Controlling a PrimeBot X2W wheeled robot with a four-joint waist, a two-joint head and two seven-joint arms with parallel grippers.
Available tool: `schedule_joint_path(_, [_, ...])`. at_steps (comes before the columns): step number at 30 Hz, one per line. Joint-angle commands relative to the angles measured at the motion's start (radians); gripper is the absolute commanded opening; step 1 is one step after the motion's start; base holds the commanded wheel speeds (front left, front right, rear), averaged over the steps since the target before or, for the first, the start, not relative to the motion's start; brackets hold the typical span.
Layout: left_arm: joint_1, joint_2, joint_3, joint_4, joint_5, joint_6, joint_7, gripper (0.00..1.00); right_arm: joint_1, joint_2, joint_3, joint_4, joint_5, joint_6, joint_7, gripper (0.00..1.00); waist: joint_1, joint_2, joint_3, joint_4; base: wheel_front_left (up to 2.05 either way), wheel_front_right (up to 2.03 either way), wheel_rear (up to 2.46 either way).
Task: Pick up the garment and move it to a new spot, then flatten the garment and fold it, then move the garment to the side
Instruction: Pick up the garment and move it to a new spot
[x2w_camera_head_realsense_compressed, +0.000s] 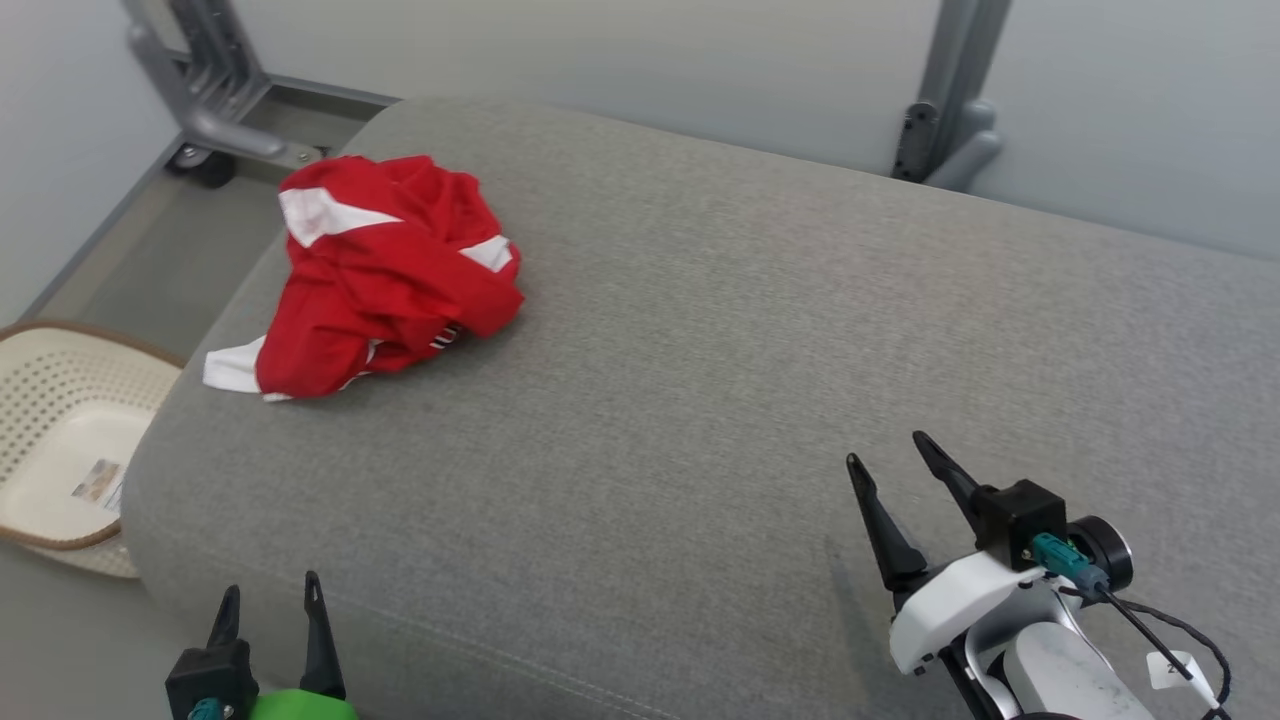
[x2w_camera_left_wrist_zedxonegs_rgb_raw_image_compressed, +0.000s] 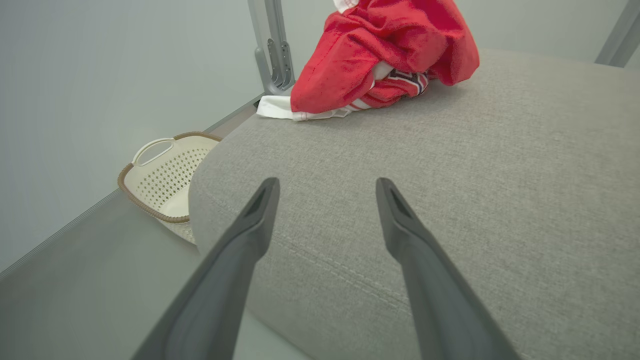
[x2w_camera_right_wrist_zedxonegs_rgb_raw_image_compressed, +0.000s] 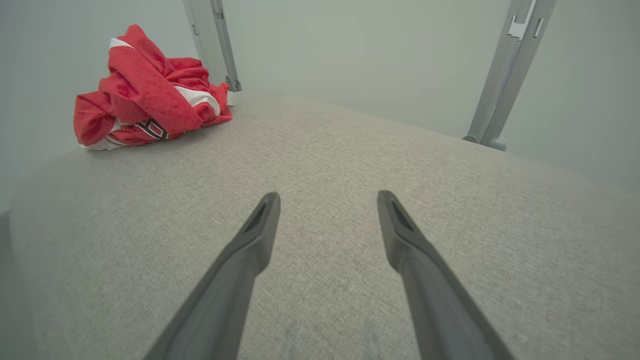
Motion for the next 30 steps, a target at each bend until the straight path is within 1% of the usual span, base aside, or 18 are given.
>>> schedule_joint_path(1, [0.016, 0.0, 0.01, -0.002, -0.008, 0.002, -0.001, 1.0, -0.01, 0.002, 0.008, 0.005, 0.007, -0.001, -0.003, 1.0, 0.0, 0.0, -0.01, 0.157, 0.0, 0.0, 0.0])
schedule_joint_path(7, [0.041, -0.002, 0.032, -0.001, -0.009, -0.015, -0.001, 1.0, -0.019, 0.005, 0.034, 0.014, 0.014, -0.001, -0.003, 1.0, 0.0, 0.0, -0.008, 0.157, 0.0, 0.0, 0.0])
schedule_joint_path(11, [0.013, -0.002, 0.043, 0.01, -0.016, -0.032, -0.001, 1.0, -0.015, -0.007, 0.035, 0.017, 0.018, -0.001, -0.003, 1.0, 0.0, 0.0, 0.009, 0.103, 0.0, 0.0, 0.0])
schedule_joint_path(13, [-0.015, -0.001, 0.052, 0.018, -0.032, -0.047, -0.001, 1.0, -0.014, -0.017, 0.032, 0.018, 0.019, -0.001, -0.003, 1.0, 0.0, 0.0, 0.025, 0.07, 0.0, 0.0, 0.0])
schedule_joint_path(16, [-0.076, 0.0, 0.063, 0.029, -0.04, -0.081, -0.001, 1.0, -0.013, -0.042, 0.022, 0.013, 0.019, -0.001, -0.003, 1.0, 0.0, 0.0, 0.056, 0.021, 0.0, 0.0, 0.0])
schedule_joint_path(20, [-0.195, 0.043, 0.089, 0.028, -0.036, -0.114, -0.001, 1.0, -0.013, -0.07, 0.006, 0.001, 0.023, -0.001, -0.003, 1.0, 0.0, 0.0, 0.1, -0.042, 0.0, 0.0, 0.0])
schedule_joint_path(23, [-0.286, 0.097, 0.089, 0.047, -0.031, -0.13, -0.001, 1.0, -0.02, -0.082, -0.002, -0.012, 0.023, -0.001, -0.003, 1.0, 0.0, 0.0, 0.135, -0.086, 0.0, 0.0, 0.0])
schedule_joint_path(27, [-0.44, 0.165, 0.062, 0.134, -0.055, -0.143, 0.0, 1.0, -0.035, -0.101, -0.001, -0.027, 0.023, -0.001, -0.003, 1.0, 0.0, 0.0, 0.186, -0.131, 0.0, 0.0, 0.0])
schedule_joint_path(29, [-0.513, 0.201, 0.032, 0.207, -0.081, -0.145, 0.0, 1.0, -0.048, -0.113, 0.008, -0.035, 0.021, -0.001, -0.003, 1.0, 0.0, 0.0, 0.213, -0.155, 0.0, 0.0, 0.0])
schedule_joint_path(30, [-0.55, 0.216, 0.002, 0.241, -0.108, -0.145, 0.003, 1.0, -0.056, -0.117, 0.013, -0.037, 0.022, -0.001, -0.003, 1.0, 0.0, 0.0, 0.225, -0.169, 0.0, 0.0, 0.0])
